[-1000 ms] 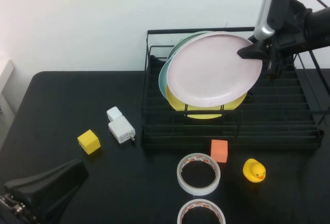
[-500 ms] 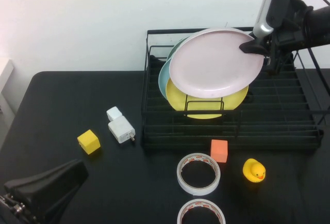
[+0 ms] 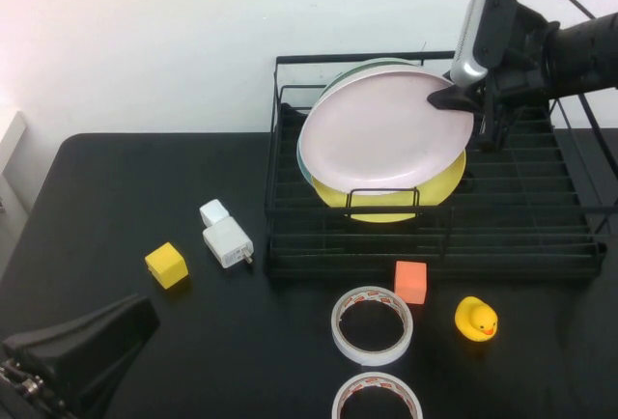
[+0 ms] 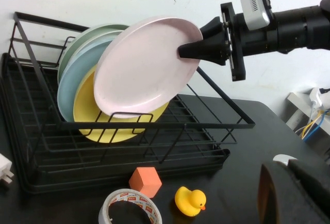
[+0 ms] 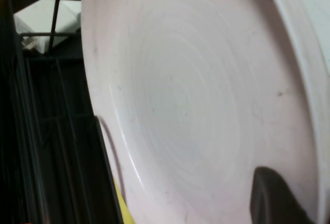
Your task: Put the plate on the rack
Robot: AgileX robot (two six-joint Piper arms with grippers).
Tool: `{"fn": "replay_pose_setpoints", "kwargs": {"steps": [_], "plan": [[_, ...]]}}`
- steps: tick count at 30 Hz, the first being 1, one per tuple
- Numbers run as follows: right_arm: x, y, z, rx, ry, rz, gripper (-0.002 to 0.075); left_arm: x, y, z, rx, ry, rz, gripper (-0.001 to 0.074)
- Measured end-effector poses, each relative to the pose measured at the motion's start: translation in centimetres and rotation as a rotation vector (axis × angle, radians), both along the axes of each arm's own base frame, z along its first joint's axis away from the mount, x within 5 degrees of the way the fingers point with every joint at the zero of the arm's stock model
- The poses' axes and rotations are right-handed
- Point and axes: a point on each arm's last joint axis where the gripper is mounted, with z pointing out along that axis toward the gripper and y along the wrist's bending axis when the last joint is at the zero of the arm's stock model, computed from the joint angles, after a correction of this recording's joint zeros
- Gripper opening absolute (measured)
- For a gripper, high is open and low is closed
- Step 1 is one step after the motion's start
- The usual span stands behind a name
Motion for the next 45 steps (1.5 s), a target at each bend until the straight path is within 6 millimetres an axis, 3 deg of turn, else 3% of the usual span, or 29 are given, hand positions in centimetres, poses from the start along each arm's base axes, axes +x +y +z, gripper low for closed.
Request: {"fn": "replay_pose_setpoints", "kwargs": {"steps": [5, 12, 17, 21, 26, 29, 32, 35, 38, 45], "plan": [[0.1, 0.0, -0.4, -0.002, 0.006, -0.003, 0.0111, 0.0, 0.0, 0.0, 0.0, 0.0, 0.0, -0.0001], [0.2, 0.0, -0.3, 0.004, 0.003, -0.014, 0.037, 0.0, 0.0, 0.0, 0.0, 0.0, 0.0, -0.0001], [0.4, -0.1, -0.3, 0.056, 0.048, -0.09, 0.0407, 0.0, 0.0, 0.0, 0.002, -0.001, 0.0, -0.0001], [0.5, -0.4, 0.8, 0.126, 0.073, -0.193, 0.0353, 0.0, 0.0, 0.0, 0.031, -0.024, -0.003, -0.0001], [-0.8, -0.8, 4.7, 0.219, 0.043, -0.27, 0.0196, 0.2, 0.3, -0.1, 0.064, -0.039, 0.032, -0.0001], [-2.4, -0.7, 7.1, 0.26, 0.05, -0.242, 0.009, 0.4, 0.6, -0.1, 0.079, -0.04, 0.075, -0.0002], [-4.4, -0.1, 8.2, 0.262, 0.134, -0.118, 0.0026, 0.5, 0.7, -0.1, 0.082, -0.039, 0.086, -0.0002], [-6.4, 1.0, 7.5, 0.234, 0.287, 0.046, 0.0007, 0.5, 0.7, -0.1, 0.083, -0.04, 0.086, -0.0002], [-7.2, 2.0, 5.7, 0.183, 0.394, 0.127, 0.0, 0.5, 0.7, -0.1, 0.083, -0.04, 0.086, -0.0002], [-5.2, 3.7, 0.3, 0.111, 0.486, 0.106, -0.0002, 0.5, 0.7, -0.1, 0.089, -0.044, 0.085, -0.0002]]}}
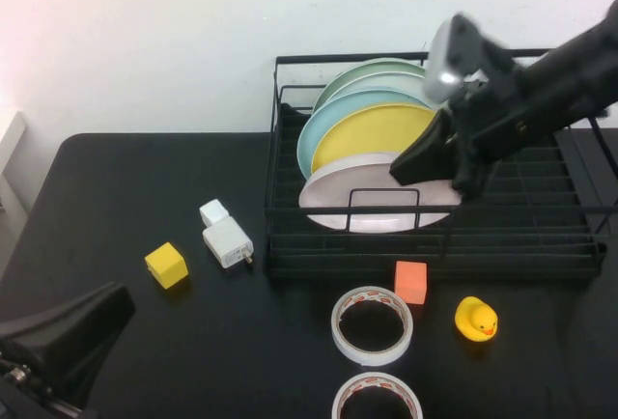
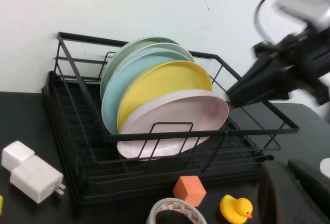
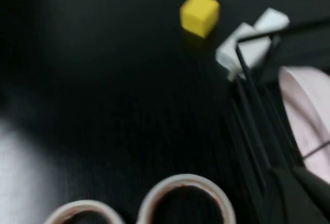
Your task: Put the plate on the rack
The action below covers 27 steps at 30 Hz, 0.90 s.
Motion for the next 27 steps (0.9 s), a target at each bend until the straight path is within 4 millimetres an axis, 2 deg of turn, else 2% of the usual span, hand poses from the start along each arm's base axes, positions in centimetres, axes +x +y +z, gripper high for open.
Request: {"fn": "replay_pose_setpoints", "kwargs": {"steps": [5, 8, 10, 14, 21, 24, 27], "plan": [[2.3, 0.5, -4.2, -0.037, 0.003, -0.098, -0.0002, 0.0, 0.0, 0.0, 0.021, -0.014, -0.003, -0.0002], [3.5, 0.4, -5.9, -0.058, -0.019, -0.168, -0.0002, 0.0, 0.0, 0.0, 0.023, -0.014, -0.003, -0.0002], [4.2, 0.3, -6.4, -0.057, -0.041, -0.227, -0.0002, 0.0, 0.0, 0.0, 0.025, -0.016, -0.003, -0.0002], [4.9, 0.2, -6.3, -0.023, -0.057, -0.316, -0.0002, 0.0, 0.0, 0.0, 0.029, -0.018, -0.004, -0.0002], [4.4, 0.5, -5.9, 0.013, -0.007, -0.288, -0.0002, 0.0, 0.0, 0.0, 0.03, -0.018, -0.004, -0.0001], [3.7, 0.7, -4.7, 0.033, 0.016, -0.253, -0.0002, 0.0, 0.0, 0.0, 0.034, -0.02, -0.002, -0.0002], [2.7, 0.6, -2.1, 0.066, 0.015, -0.244, -0.0002, 0.0, 0.0, 0.0, 0.034, -0.02, -0.001, -0.0002]]}}
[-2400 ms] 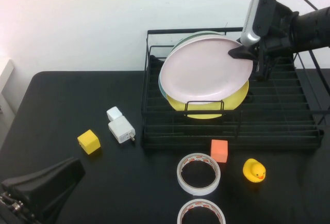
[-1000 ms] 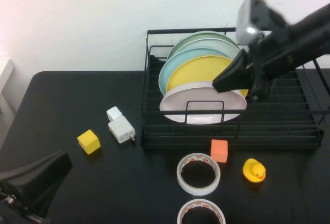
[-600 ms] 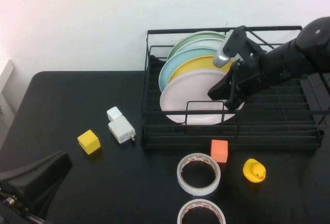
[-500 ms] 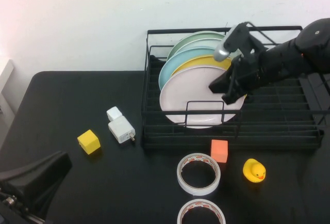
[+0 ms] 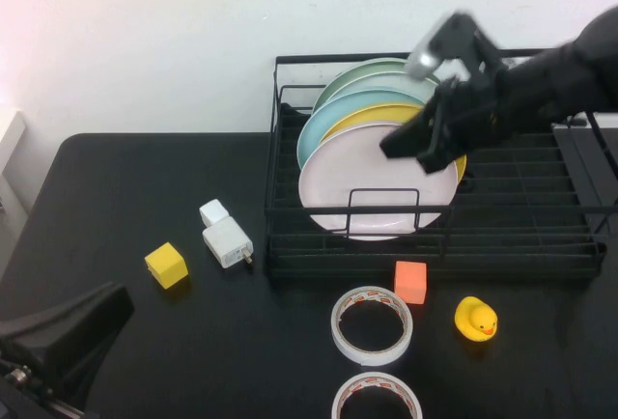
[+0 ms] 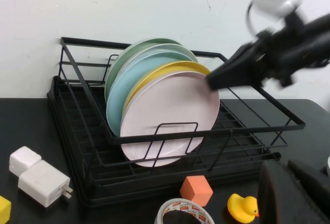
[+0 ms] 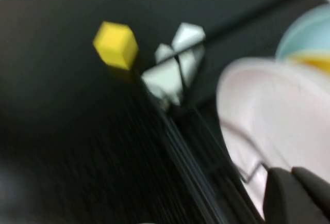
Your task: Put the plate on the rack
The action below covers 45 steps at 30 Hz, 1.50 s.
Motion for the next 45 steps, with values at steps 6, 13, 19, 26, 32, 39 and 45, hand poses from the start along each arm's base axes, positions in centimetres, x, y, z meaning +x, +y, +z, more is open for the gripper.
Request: {"fn": "replay_pose_setpoints", "kwargs": {"steps": [6, 13, 19, 26, 32, 39, 45], "plan": [[-3.6, -0.6, 7.9, 0.08, -0.114, 0.04, -0.0002, 0.0, 0.0, 0.0, 0.001, 0.0, 0.0, -0.0002], [-10.8, -2.4, 16.2, 0.151, -0.31, 0.052, -0.0002, 0.0, 0.0, 0.0, 0.002, -0.001, 0.0, -0.0002], [-17.9, -4.8, 18.4, 0.201, -0.485, -0.021, -0.0002, 0.0, 0.0, 0.0, 0.002, -0.001, 0.0, -0.0002], [-26.7, -8.2, 17.6, 0.253, -0.677, -0.172, -0.0002, 0.0, 0.0, 0.0, 0.002, -0.001, 0.0, -0.0002], [-32.9, -10.5, 15.3, 0.299, -0.801, -0.242, -0.0002, 0.0, 0.0, 0.0, 0.006, -0.004, -0.001, -0.0001], [-36.1, -11.4, 12.4, 0.319, -0.845, -0.243, -0.0002, 0.0, 0.0, 0.0, 0.006, -0.004, -0.001, -0.0001], [-36.5, -11.2, 10.9, 0.4, -0.7, -0.26, -0.0002, 0.0, 0.0, 0.0, 0.006, -0.004, -0.005, -0.0001]]}}
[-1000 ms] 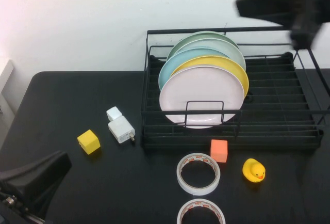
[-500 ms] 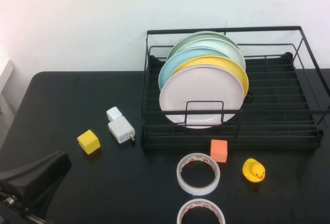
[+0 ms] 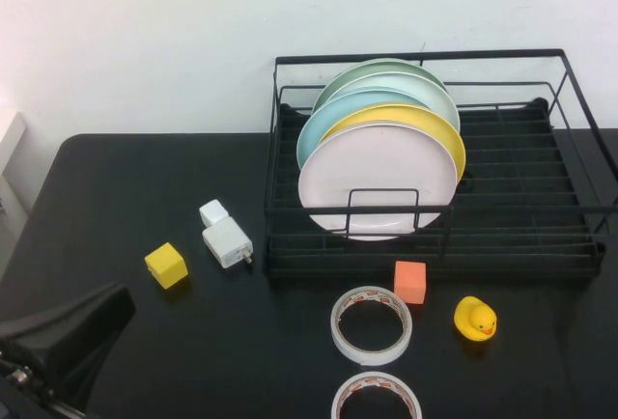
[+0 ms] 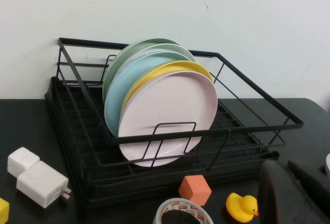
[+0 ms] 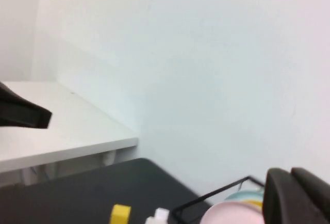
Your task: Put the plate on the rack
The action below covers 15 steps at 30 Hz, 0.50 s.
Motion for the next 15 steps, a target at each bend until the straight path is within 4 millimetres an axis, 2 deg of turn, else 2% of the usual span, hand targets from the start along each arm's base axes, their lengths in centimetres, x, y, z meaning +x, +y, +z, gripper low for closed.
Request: {"fn": "replay_pose_setpoints", "kwargs": {"steps": [5, 15], "plan": [[0.4, 0.0, -0.9, -0.009, 0.035, -0.014, -0.0002, 0.0, 0.0, 0.0, 0.0, 0.0, 0.0, -0.0001], [0.6, -0.3, -2.1, -0.155, 0.007, -0.057, -0.0002, 0.0, 0.0, 0.0, 0.0, 0.0, 0.0, -0.0001]]}}
